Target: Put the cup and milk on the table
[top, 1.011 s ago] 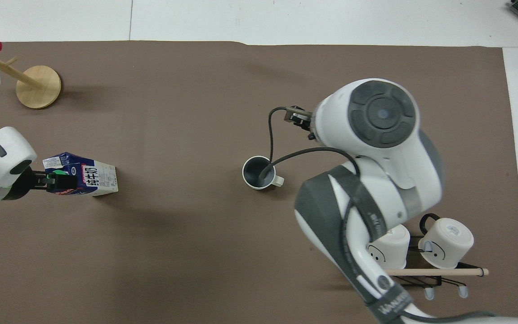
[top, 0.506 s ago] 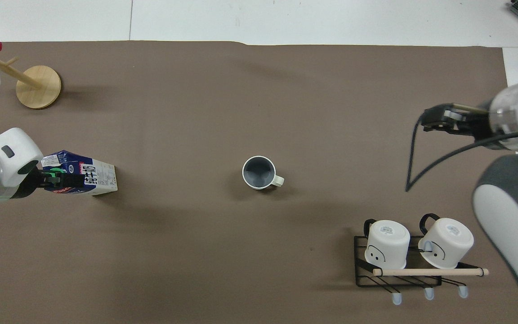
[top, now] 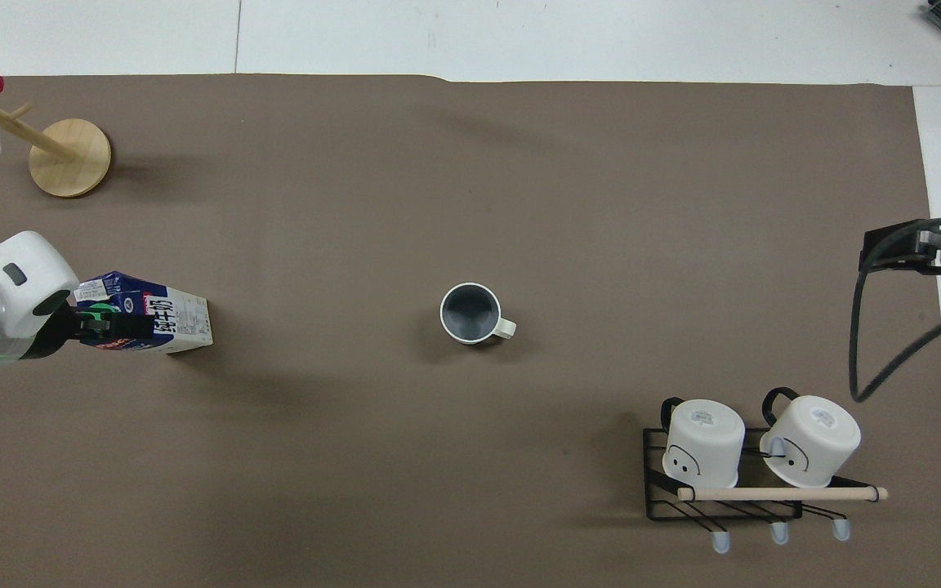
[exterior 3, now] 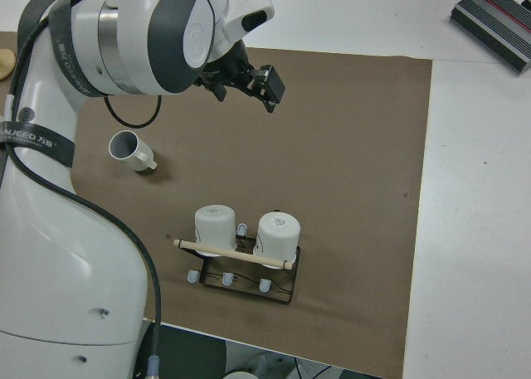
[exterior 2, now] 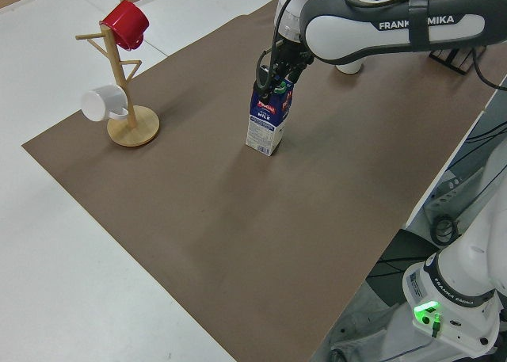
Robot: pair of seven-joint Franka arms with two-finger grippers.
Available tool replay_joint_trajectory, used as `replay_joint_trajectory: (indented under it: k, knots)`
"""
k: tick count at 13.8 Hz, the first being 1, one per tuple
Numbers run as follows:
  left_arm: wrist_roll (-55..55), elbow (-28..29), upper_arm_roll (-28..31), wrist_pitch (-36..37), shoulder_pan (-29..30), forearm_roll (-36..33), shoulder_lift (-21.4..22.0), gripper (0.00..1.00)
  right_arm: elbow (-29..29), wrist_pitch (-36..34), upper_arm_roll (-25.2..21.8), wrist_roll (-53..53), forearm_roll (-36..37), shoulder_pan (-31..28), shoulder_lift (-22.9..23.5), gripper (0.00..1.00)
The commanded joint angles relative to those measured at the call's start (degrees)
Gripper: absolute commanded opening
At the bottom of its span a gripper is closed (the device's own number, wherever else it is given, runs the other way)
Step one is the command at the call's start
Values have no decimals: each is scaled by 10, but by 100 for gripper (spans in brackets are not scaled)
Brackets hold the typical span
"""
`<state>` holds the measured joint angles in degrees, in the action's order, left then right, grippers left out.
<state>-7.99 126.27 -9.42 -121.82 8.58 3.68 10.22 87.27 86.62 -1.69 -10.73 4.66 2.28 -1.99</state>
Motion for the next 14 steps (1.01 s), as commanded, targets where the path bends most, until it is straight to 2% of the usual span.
replay_joint_trajectory:
  k: [1,5,7,10,13,14]
  knots:
    - [7,0,1,-13,-1,-8,-8,100,-46,-23,7,19,-16,-10,29,100]
    - [1,-13,1,-7,4,-8,-13,100,-36,-23,11,20,-22,-3,20,100]
    - [3,-22,1,-2,5,-8,-14,100,-23,-22,9,20,-52,-3,12,100]
    - [10,-23,1,-3,4,-4,-14,100,-15,-18,9,62,-51,-4,7,100]
    - [33,-21,1,-3,-1,-4,-14,93,-8,-14,8,66,-48,-4,4,100]
    - [45,-20,1,-6,-2,-4,-14,86,-8,-13,8,65,-47,-5,4,100]
